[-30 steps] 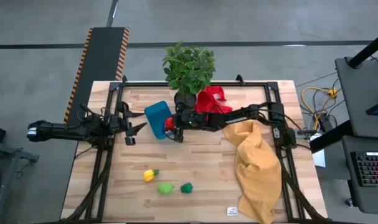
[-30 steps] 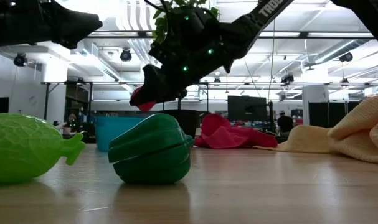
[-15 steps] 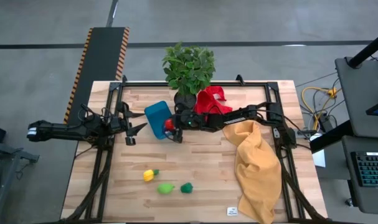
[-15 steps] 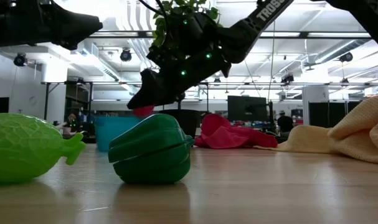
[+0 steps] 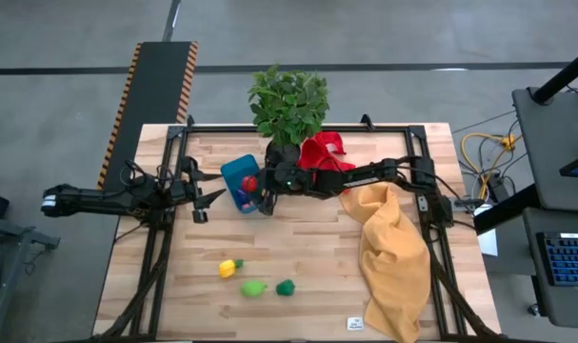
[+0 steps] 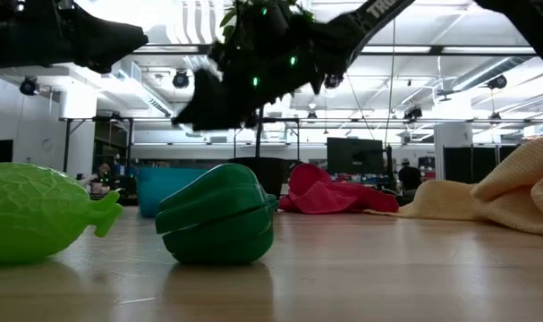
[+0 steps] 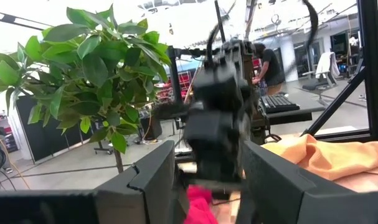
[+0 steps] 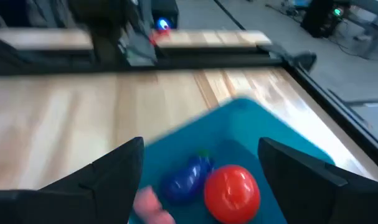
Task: Pick and placing Produce into tupperware
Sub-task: Put the green bell pepper into the blue bin
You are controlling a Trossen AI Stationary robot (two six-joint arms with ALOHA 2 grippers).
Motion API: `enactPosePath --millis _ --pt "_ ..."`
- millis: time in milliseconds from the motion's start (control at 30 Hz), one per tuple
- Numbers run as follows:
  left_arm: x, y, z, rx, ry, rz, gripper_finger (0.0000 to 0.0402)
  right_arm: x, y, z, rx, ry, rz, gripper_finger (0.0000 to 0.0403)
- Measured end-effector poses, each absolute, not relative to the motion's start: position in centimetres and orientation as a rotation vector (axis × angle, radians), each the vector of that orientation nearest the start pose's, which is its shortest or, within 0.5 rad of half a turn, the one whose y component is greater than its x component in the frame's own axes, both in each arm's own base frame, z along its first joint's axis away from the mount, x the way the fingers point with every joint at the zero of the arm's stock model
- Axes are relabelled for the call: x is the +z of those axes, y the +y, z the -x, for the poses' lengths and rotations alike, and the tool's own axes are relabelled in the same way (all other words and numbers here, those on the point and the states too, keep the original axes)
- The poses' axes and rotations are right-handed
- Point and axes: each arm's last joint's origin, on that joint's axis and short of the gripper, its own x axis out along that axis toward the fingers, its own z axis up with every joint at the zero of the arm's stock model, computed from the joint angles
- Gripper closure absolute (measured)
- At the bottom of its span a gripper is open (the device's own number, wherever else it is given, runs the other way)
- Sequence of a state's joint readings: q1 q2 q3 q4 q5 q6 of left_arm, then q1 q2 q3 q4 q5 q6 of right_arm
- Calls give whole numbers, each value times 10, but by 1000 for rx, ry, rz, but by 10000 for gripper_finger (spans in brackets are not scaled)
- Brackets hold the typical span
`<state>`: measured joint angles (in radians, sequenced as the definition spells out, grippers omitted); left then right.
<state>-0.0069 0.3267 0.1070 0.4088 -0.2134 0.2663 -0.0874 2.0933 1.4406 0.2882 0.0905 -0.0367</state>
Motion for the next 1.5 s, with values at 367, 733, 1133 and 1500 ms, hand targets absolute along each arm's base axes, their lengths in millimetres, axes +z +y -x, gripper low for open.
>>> enactPosePath --millis 367,733,1133,1500 --pt "211 5 -116 230 -160 -244 228 269 0 -442 -60 338 86 126" --pt "212 5 -116 230 -161 -243 228 284 73 -404 112 538 98 138" --pt "212 5 -116 229 -165 -242 228 285 148 -381 283 528 179 132" --pt "212 5 -116 230 -169 -242 228 283 172 -372 236 523 212 31"
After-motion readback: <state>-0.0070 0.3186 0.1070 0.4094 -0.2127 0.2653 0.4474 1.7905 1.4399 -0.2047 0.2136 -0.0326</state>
